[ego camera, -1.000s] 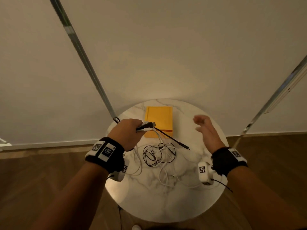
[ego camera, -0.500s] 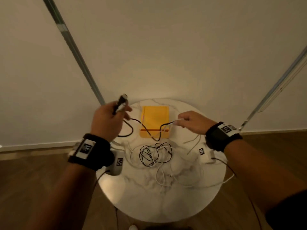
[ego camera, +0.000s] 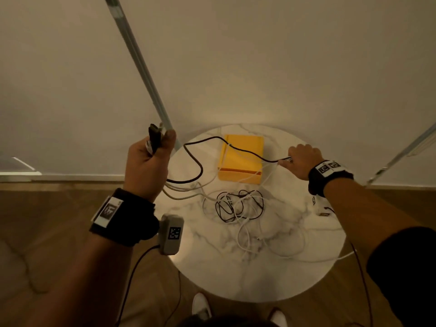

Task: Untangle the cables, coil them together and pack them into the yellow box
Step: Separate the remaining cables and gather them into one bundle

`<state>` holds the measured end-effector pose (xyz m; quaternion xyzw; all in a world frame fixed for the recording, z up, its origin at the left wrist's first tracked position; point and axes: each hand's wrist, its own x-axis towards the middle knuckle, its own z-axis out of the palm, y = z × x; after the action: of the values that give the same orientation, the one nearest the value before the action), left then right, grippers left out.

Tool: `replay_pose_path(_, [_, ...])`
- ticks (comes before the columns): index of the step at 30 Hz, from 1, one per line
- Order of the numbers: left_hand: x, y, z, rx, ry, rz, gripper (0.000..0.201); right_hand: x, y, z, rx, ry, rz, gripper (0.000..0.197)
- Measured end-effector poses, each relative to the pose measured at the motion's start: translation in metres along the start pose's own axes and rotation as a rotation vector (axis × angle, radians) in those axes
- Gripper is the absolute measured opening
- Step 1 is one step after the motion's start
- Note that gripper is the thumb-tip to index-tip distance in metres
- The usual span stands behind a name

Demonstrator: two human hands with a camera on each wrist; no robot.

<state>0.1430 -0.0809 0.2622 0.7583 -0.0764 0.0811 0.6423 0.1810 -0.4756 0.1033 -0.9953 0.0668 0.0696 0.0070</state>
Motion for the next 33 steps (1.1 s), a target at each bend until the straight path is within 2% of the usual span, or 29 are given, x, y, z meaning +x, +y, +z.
replay_pose_path(4, [-0.003, -0.005, -0.012, -0.020, 0.031, -0.016, 0.050, 0.002, -0.014, 0.031, 0.057, -0.056, 0.003, 0.054])
replay_pose_path(7, [-0.002, -0.004, -0.017, -0.018, 0.062, -0.047, 0.042, -0.005, -0.011, 0.042, 0.190, -0.117, 0.052, 0.050])
replay_pose_path(10, [-0.001, -0.007, -0.012, -0.061, 0.089, -0.062, 0.038, -0.020, 0.008, 0.051, 0.219, -0.170, 0.111, 0.035])
replay_pose_path(12, [-0.001, -0.011, -0.005, -0.095, 0.092, -0.055, 0.039, -0.036, 0.022, 0.064, 0.174, -0.285, 0.147, 0.029])
replay_pose_path(14, [0.001, -0.013, 0.001, -0.118, 0.087, -0.039, 0.041, -0.057, 0.031, 0.082, 0.128, -0.388, 0.217, 0.041])
replay_pose_path(18, [0.006, -0.014, 0.009, -0.125, 0.051, -0.023, 0.042, -0.097, 0.043, 0.113, 0.124, -0.300, 0.494, 0.067])
replay_pose_path(20, [0.007, -0.013, 0.012, -0.115, 0.032, -0.020, 0.044, -0.112, 0.047, 0.125, 0.092, -0.313, 0.576, 0.071])
replay_pose_path(24, [0.004, -0.011, 0.017, -0.078, 0.003, -0.005, 0.045, -0.130, 0.055, 0.147, 0.178, -0.431, 0.622, 0.062])
replay_pose_path(28, [0.002, -0.012, 0.019, -0.087, -0.017, -0.019, 0.045, -0.140, 0.053, 0.158, 0.239, -0.499, 0.645, 0.067])
replay_pose_path(30, [0.000, -0.012, 0.017, -0.076, -0.035, -0.021, 0.045, -0.143, 0.051, 0.156, 0.218, -0.437, 0.666, 0.064])
replay_pose_path(33, [-0.003, -0.009, 0.015, -0.067, -0.033, -0.020, 0.042, -0.147, 0.056, 0.150, 0.104, -0.311, 0.779, 0.060])
